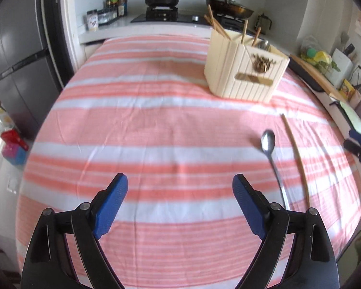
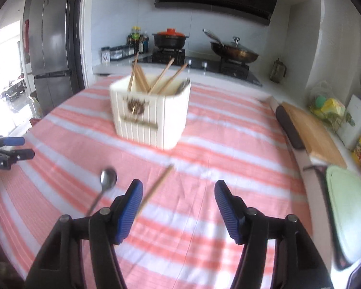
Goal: Organize utensils
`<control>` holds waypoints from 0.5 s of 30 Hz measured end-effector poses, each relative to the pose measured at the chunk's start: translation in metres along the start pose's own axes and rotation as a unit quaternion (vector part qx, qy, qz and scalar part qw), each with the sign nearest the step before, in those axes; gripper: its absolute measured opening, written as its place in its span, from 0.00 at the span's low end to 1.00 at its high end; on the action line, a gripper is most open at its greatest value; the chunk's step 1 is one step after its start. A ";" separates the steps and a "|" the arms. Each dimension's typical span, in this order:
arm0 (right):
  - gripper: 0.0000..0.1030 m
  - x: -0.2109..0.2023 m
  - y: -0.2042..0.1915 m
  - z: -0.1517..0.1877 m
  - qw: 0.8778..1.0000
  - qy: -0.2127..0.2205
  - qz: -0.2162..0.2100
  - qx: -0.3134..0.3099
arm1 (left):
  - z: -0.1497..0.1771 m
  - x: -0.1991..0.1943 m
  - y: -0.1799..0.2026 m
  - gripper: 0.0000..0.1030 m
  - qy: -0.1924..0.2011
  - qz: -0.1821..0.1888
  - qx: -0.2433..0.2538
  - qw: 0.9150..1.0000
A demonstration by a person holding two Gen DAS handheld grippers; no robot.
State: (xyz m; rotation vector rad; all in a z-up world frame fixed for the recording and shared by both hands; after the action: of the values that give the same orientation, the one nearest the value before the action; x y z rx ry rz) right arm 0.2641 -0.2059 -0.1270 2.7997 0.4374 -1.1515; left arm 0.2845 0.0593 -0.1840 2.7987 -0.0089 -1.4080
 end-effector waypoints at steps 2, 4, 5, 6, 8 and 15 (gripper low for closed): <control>0.61 0.005 -0.005 0.042 0.999 -0.028 -0.009 0.017 | 0.021 0.007 0.005 0.87 -0.008 0.006 -0.014 1.000; 0.61 0.009 -0.006 0.070 0.999 -0.035 0.003 0.029 | 0.034 0.015 0.012 0.87 -0.016 -0.002 -0.015 1.000; 0.61 0.011 -0.006 0.079 0.999 -0.036 0.015 0.029 | 0.036 0.017 0.016 0.87 -0.015 -0.003 -0.011 1.000; 0.61 0.013 -0.004 0.085 0.999 -0.033 0.024 0.027 | 0.038 0.019 0.019 0.87 -0.007 -0.005 -0.006 1.000; 0.61 0.017 0.002 0.092 0.998 -0.026 0.043 0.029 | 0.035 0.025 0.024 0.87 0.005 -0.032 0.010 0.999; 0.61 0.036 0.020 0.101 0.995 -0.050 0.051 0.071 | 0.032 0.042 0.024 0.87 -0.004 -0.050 0.016 0.999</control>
State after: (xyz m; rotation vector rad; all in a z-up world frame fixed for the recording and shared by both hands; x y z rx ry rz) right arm 0.2259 -0.2355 -0.2254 2.8269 0.2081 -1.3437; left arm 0.2841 0.0348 -0.2363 2.8564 0.1122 -1.4514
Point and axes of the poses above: each gripper's, at about its wrist camera, not at the fingertips, and x roughly the way its jaws point, y to its right, z to its underside, the point moved 4 cm from there along x, roughly the way its jaws point, and after that the axes turned 7 degrees about -z, right-handed, at the moved point
